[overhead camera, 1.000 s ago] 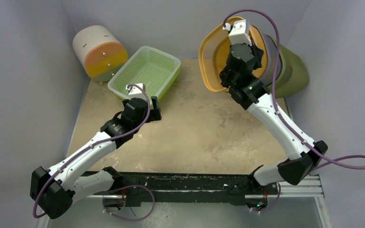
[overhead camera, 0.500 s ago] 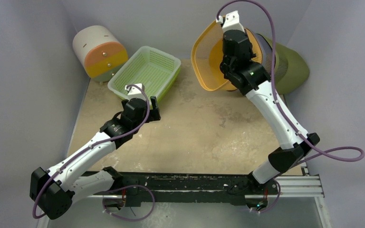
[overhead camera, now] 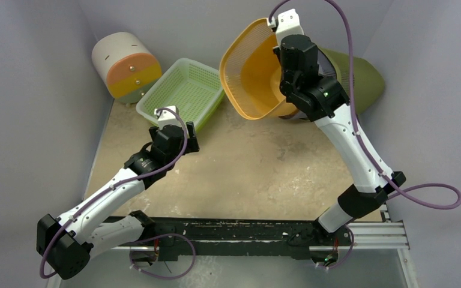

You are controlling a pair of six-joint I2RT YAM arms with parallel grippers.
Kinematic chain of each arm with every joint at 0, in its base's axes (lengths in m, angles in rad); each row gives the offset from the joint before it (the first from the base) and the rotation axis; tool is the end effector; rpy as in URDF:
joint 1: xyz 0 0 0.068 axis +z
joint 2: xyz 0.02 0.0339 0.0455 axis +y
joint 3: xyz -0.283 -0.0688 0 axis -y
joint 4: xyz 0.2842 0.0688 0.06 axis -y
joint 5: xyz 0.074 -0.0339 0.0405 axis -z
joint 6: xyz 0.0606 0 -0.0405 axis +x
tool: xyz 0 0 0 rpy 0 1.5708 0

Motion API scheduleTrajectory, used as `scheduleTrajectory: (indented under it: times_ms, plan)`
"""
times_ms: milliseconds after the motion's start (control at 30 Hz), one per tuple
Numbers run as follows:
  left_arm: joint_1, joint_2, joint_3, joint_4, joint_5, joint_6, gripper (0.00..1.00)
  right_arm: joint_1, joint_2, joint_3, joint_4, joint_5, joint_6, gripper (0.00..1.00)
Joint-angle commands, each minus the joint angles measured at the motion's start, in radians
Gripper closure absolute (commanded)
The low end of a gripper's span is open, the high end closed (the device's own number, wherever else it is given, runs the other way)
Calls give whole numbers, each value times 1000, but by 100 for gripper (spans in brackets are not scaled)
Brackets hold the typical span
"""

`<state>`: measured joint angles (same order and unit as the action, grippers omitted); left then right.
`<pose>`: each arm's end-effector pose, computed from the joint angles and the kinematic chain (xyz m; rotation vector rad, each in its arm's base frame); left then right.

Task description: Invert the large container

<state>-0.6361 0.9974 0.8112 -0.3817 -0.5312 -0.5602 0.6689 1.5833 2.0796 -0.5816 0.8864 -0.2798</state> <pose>0.2300 -0.1317 0.2897 -0.2260 2.0449 -0.1707 0.3090 0.1844 0.5750 -0.1039 1.6389 -0.4339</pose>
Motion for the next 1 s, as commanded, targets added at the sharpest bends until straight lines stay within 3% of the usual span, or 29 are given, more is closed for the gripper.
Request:
scheduleTrajectory:
  times_ms: [0,233,400,533,800,967]
  plan:
    - [-2,-25,31,13,-41,7,11,105,-14,106,242,-10,61,100]
    - [-4,-36,24,-1,-51,2,11,167,27,157,260,80,24,100]
    - [-3,-73,41,-62,-69,2,11,167,-33,55,361,156,-26,100]
    - [-4,-134,94,-155,-118,18,11,168,-71,11,337,157,0,100]
    - [-3,-140,300,-383,-228,80,11,191,-63,136,32,-106,194,100]
    - [-4,-140,416,-450,-298,102,11,208,-99,75,-37,-222,277,100]
